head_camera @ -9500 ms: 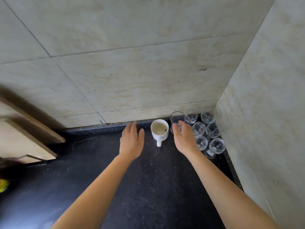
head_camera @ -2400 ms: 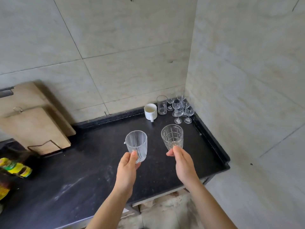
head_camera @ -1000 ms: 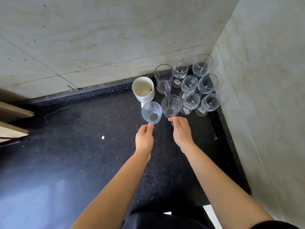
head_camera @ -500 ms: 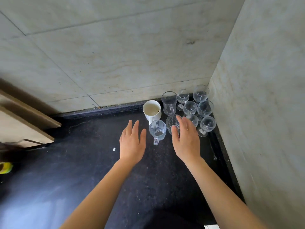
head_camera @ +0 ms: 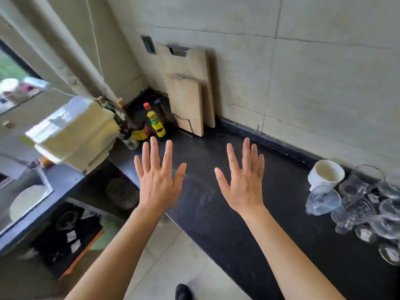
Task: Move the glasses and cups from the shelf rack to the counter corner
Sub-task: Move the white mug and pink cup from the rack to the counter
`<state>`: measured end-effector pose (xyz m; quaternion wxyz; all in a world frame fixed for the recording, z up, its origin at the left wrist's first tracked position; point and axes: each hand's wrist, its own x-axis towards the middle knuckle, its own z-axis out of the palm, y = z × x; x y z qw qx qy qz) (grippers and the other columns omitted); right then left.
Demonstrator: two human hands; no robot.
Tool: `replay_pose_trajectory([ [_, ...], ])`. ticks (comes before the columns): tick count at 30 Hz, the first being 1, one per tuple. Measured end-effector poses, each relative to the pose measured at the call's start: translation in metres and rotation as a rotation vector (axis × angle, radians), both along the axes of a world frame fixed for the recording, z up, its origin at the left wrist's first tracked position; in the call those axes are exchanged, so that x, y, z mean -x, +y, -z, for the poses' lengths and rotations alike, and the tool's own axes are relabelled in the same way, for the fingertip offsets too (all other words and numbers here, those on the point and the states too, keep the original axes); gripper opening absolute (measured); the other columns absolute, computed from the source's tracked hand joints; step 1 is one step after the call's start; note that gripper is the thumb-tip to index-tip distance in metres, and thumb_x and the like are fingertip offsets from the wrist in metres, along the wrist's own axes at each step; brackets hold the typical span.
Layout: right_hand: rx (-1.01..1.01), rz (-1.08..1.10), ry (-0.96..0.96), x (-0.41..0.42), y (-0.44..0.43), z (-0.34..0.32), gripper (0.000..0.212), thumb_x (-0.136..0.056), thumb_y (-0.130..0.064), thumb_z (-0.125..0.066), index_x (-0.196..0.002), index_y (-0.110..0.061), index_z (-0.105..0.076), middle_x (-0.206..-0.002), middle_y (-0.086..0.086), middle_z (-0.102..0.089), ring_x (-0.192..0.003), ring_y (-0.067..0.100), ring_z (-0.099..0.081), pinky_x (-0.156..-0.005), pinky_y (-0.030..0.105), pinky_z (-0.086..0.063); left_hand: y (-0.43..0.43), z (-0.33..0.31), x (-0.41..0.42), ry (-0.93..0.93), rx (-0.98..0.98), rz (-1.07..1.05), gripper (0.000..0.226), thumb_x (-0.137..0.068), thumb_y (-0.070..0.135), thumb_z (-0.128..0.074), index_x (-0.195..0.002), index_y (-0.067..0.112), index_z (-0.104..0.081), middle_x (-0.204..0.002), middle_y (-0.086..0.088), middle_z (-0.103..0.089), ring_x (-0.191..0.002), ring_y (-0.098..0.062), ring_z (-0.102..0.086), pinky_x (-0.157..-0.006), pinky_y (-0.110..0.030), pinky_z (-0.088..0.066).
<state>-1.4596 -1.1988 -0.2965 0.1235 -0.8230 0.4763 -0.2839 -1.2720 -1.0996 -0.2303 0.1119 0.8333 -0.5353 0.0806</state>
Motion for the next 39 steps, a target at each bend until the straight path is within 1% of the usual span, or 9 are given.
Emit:
replay_pose_trajectory([
  [3, 0.057, -0.142, -0.014, -0.081, 0.03, -0.027, 0.073, -0.101, -0.058, -0.041, -0.162, -0.026, -0.017, -0.17, 0.015, 0.002, -0.156, 0.038, 0.001, -0.125, 0.056, -0.002, 0.06, -0.019, -0.068, -0.018, 0.095, -0.107, 0.072, -0.099, 0.058, -0.028, -0.159, 0.02, -0.02, -0.166, -0.018, -0.006, -0.154, -0.036, -0.001, -0.119, -0.063, -0.009],
  [7, 0.16, -0.319, -0.059, -0.21, 0.096, -0.057, 0.075, -0.1, -0.057, -0.044, -0.163, -0.027, -0.015, -0.17, 0.016, 0.001, -0.156, 0.037, 0.004, -0.125, 0.056, 0.0, 0.165, -0.037, -0.175, -0.065, 0.219, -0.234, 0.071, -0.1, 0.058, -0.029, -0.16, 0.023, -0.014, -0.168, -0.015, 0.0, -0.154, -0.032, 0.005, -0.121, -0.06, -0.004],
  [10, 0.219, -0.433, -0.087, -0.316, 0.169, -0.071, 0.077, -0.098, -0.055, -0.046, -0.163, -0.026, -0.016, -0.17, 0.017, 0.001, -0.156, 0.038, 0.0, -0.124, 0.057, -0.002, 0.261, -0.044, -0.263, -0.087, 0.269, -0.343, 0.072, -0.099, 0.059, -0.026, -0.16, 0.023, -0.013, -0.168, -0.015, 0.001, -0.154, -0.033, 0.005, -0.121, -0.059, -0.001],
  [14, 0.265, -0.632, -0.109, -0.447, 0.275, -0.085, 0.08, -0.096, -0.049, -0.055, -0.162, -0.021, -0.02, -0.169, 0.02, -0.003, -0.155, 0.043, -0.006, -0.122, 0.06, -0.006, 0.386, -0.051, -0.362, -0.136, 0.296, -0.488, 0.073, -0.098, 0.055, -0.033, -0.16, 0.02, -0.017, -0.167, -0.017, -0.001, -0.153, -0.036, 0.001, -0.118, -0.065, -0.004],
  [18, 0.342, -0.846, -0.14, -0.555, 0.376, -0.097, 0.079, -0.094, -0.048, -0.06, -0.159, -0.016, -0.028, -0.167, 0.023, -0.011, -0.155, 0.041, -0.009, -0.122, 0.061, -0.011, 0.496, -0.056, -0.43, -0.135, 0.306, -0.687, 0.074, -0.097, 0.056, -0.034, -0.16, 0.021, -0.016, -0.167, -0.016, -0.001, -0.153, -0.035, 0.0, -0.117, -0.066, -0.007],
  [23, 0.291, -1.038, -0.188, -0.656, 0.482, -0.095, 0.084, -0.091, -0.045, -0.065, -0.159, -0.015, -0.026, -0.168, 0.02, -0.012, -0.155, 0.038, -0.01, -0.122, 0.061, -0.014, 0.605, -0.053, -0.481, -0.149, 0.299, -0.869, 0.075, -0.097, 0.059, -0.028, -0.16, 0.023, -0.011, -0.168, -0.013, 0.004, -0.154, -0.031, 0.004, -0.119, -0.063, -0.005],
  [30, 0.261, -1.253, -0.201, -0.78, 0.598, -0.077, 0.088, -0.091, -0.046, -0.066, -0.161, -0.017, -0.021, -0.169, 0.017, -0.006, -0.156, 0.036, -0.008, -0.124, 0.056, -0.01, 0.726, -0.04, -0.557, -0.174, 0.267, -1.11, 0.074, -0.096, 0.057, -0.029, -0.159, 0.02, -0.017, -0.168, -0.015, -0.001, -0.154, -0.033, 0.0, -0.119, -0.06, -0.005],
  [35, 0.235, -1.322, -0.195, -0.89, 0.654, -0.053, 0.084, -0.094, -0.043, -0.063, -0.162, -0.018, -0.019, -0.17, 0.015, -0.003, -0.156, 0.036, -0.005, -0.124, 0.056, -0.01, 0.776, -0.027, -0.661, -0.163, 0.223, -1.155, 0.074, -0.097, 0.058, -0.028, -0.159, 0.021, -0.018, -0.167, -0.016, -0.002, -0.154, -0.031, 0.003, -0.119, -0.059, -0.003],
  [39, 0.182, -1.322, -0.167, -0.987, 0.697, -0.053, 0.085, -0.094, -0.041, -0.066, -0.161, -0.018, -0.02, -0.169, 0.015, -0.002, -0.156, 0.037, -0.007, -0.124, 0.057, -0.014, 0.814, -0.029, -0.754, -0.12, 0.164, -1.23, 0.077, -0.095, 0.063, -0.017, -0.16, 0.023, -0.006, -0.167, -0.01, 0.015, -0.153, -0.024, 0.017, -0.121, -0.057, 0.001],
])
